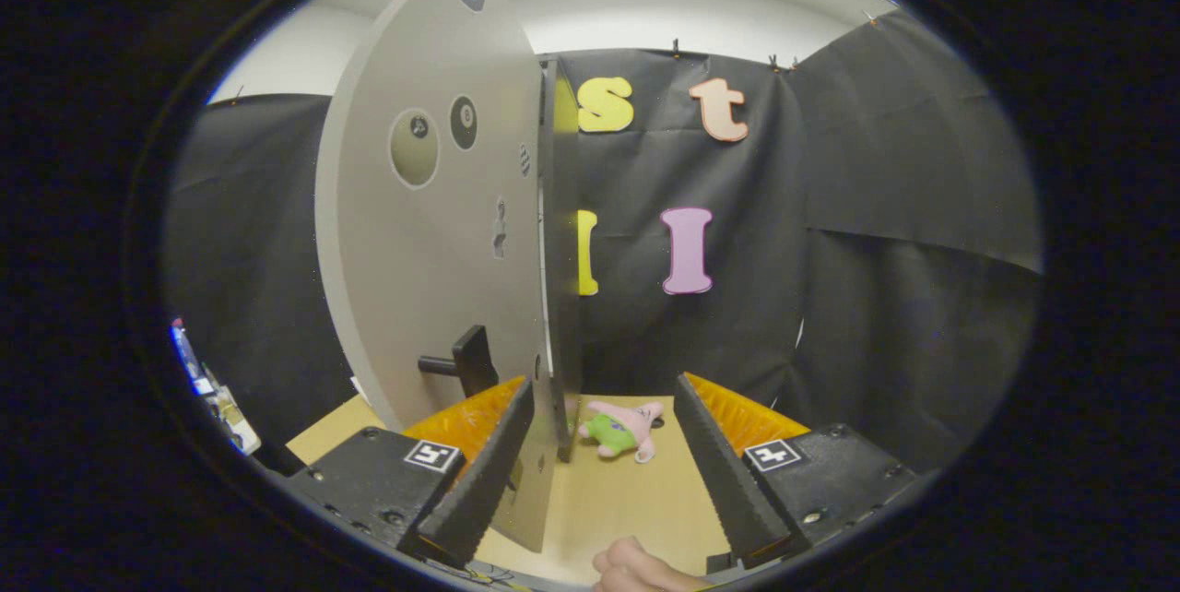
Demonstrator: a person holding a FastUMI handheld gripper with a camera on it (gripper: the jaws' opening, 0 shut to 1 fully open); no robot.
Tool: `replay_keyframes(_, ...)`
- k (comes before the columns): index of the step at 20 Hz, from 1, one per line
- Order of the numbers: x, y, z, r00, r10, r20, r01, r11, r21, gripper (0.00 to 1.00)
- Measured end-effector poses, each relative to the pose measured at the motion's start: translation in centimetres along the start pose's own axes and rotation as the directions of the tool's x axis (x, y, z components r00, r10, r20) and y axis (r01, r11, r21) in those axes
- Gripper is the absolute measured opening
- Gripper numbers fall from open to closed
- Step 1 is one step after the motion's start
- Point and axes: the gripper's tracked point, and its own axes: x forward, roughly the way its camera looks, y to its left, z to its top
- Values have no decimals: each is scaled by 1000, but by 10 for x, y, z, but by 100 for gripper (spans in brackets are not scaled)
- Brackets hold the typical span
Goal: Open the shoe cabinet door, grab the shoes and put them into the shoe cabinet, then close the shoe cabinet door.
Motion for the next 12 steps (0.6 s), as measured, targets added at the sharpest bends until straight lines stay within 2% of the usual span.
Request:
replay_keyframes(4, -3, 24, -4, 999, -30, 17, 30, 1000, -3, 93)
replay_keyframes(12, 5, 112, -5, 999, 32, 2, -32, 999, -1, 94)
